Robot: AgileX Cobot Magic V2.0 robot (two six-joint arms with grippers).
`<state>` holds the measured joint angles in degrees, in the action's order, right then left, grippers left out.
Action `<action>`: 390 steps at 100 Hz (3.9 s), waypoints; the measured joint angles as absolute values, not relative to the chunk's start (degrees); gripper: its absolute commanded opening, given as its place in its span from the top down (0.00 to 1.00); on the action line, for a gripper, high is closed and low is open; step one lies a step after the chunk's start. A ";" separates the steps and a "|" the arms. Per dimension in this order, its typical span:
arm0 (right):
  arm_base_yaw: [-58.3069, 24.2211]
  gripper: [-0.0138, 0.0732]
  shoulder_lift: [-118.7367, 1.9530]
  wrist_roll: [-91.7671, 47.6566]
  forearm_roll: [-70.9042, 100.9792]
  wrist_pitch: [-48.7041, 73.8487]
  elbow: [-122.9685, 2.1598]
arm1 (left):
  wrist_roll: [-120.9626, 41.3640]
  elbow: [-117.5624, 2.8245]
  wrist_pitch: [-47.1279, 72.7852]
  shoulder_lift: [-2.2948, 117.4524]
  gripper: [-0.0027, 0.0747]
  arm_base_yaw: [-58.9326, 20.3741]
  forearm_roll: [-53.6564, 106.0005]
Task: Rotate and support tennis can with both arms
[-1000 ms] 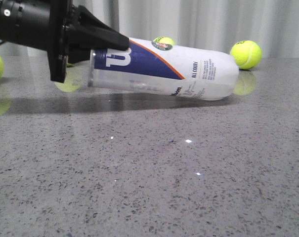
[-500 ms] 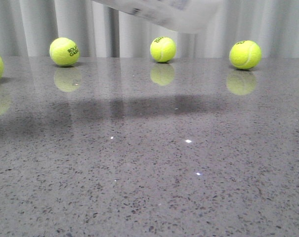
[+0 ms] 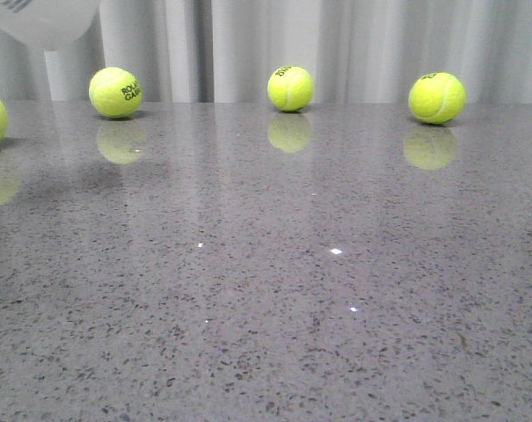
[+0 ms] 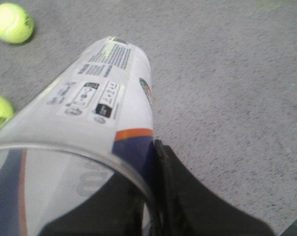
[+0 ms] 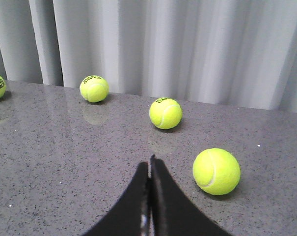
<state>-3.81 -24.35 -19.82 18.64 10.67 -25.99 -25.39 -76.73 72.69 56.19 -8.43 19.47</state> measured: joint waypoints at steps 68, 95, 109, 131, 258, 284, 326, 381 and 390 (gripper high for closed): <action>-3.81 0.92 -24.35 -19.82 18.64 10.67 -25.99 | -19.33 -66.79 72.78 56.19 0.99 -8.43 11.16; -3.81 0.92 -24.35 -19.82 18.64 10.67 -25.99 | -19.33 -66.79 72.78 56.19 0.99 -8.43 11.16; -3.81 0.92 -24.35 -19.82 18.64 10.67 -25.99 | -19.33 -66.79 72.78 56.19 0.99 -8.43 11.16; -3.81 0.92 -24.35 -19.82 18.64 10.67 -25.99 | -19.33 -66.79 72.78 57.31 0.99 -8.43 10.44; -3.81 0.92 -24.35 -19.82 18.64 10.67 -25.99 | -19.75 -81.87 71.10 74.96 0.31 -8.43 11.39; -3.81 0.92 -24.35 -19.82 18.64 10.67 -25.99 | -19.75 -86.76 71.95 75.18 0.31 -8.43 11.39; -3.81 0.92 -24.35 -19.82 18.64 10.67 -25.99 | -19.26 -87.07 72.16 70.59 0.32 -8.43 10.67; -3.81 0.92 -24.35 -19.82 18.64 10.67 -25.99 | -13.67 -75.07 66.91 48.04 0.33 -8.43 8.11; -3.81 0.92 -24.35 -19.82 18.64 10.67 -25.99 | -12.42 -68.29 61.43 41.81 0.33 -8.43 8.03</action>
<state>-3.81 -24.35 -19.82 18.64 10.67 -25.99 -12.42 -68.29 61.43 41.81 -8.43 8.03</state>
